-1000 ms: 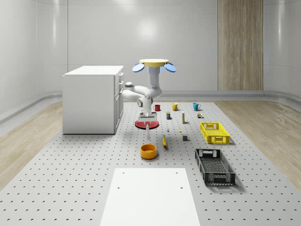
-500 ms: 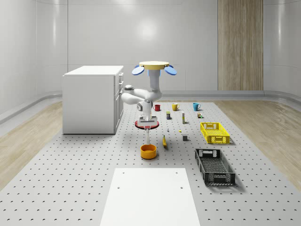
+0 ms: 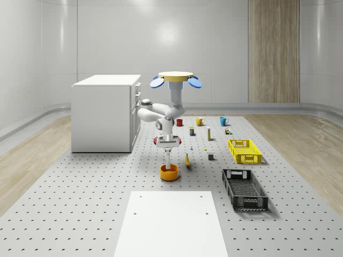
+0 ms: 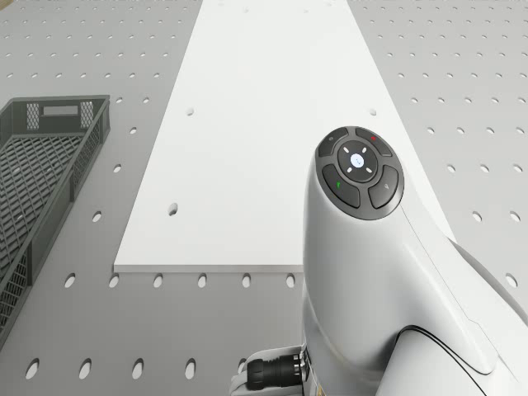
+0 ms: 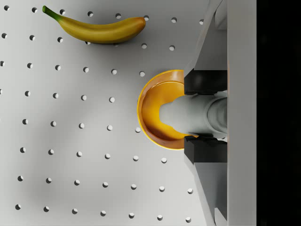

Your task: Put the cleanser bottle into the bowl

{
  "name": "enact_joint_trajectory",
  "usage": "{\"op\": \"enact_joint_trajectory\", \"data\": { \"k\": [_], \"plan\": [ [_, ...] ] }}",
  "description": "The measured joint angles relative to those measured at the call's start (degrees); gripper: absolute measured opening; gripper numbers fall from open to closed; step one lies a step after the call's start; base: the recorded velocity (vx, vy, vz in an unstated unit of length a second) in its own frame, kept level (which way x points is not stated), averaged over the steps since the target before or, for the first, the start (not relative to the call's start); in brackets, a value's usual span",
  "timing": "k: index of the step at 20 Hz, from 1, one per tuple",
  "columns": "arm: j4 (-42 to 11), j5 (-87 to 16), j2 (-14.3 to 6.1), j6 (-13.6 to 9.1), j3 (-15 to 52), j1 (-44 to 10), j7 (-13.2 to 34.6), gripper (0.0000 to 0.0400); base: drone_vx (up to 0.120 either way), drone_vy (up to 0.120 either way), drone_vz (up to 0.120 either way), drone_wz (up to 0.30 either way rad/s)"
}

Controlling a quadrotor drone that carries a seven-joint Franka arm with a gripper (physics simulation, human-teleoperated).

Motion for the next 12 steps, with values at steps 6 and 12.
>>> {"op": "enact_joint_trajectory", "data": {
  "k": [6,12],
  "plan": [
    [0.43,-3.23,-0.07,1.07,-3.37,-0.45,0.48,0.0130,0.000,0.000,0.000,0.000],
    [1.55,-8.57,0.10,2.78,-8.96,-1.42,0.51,0.0131,0.000,0.000,0.000,0.000]
  ]
}}
